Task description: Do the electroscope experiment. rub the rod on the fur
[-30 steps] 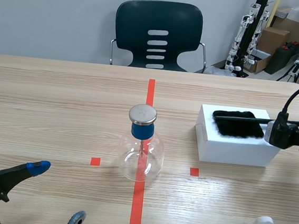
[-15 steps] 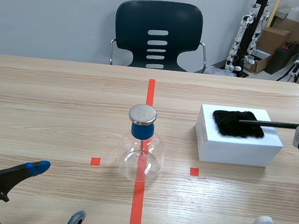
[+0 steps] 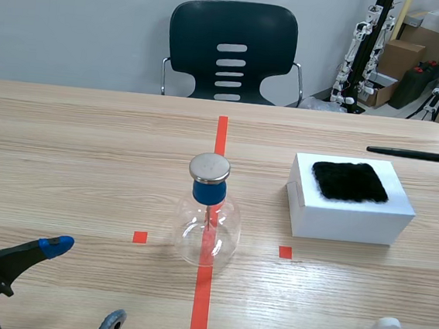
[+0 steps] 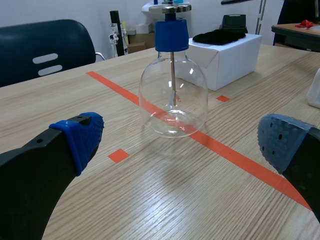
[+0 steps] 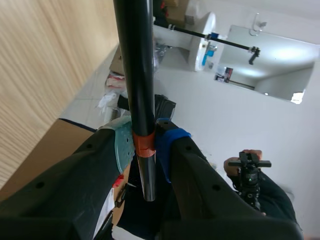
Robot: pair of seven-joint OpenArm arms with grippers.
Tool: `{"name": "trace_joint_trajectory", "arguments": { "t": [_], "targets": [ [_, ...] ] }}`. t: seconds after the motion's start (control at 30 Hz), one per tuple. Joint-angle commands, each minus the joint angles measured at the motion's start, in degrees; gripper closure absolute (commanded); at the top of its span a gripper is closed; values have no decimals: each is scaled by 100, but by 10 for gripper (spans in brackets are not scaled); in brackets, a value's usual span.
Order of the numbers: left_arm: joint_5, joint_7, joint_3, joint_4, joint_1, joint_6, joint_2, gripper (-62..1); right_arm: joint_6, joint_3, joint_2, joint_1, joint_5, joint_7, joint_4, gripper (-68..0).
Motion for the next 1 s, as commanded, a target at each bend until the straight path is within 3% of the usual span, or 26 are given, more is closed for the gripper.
{"name": "trace_joint_trajectory", "arguments": {
  "t": [0.0,0.43,0.97],
  "targets": [
    [-22,-81,-11,50,-2,-13,0,-623,-85,240,125,-127,-31,-20,337,-15],
    [-22,-79,-11,50,-2,-13,0,-623,-42,1626,-28,-1864,-70,44,2594,-15],
    [-22,-79,-11,50,-2,-13,0,-623,-46,2505,-1231,-3477,-426,472,4518,-15]
  ]
}}
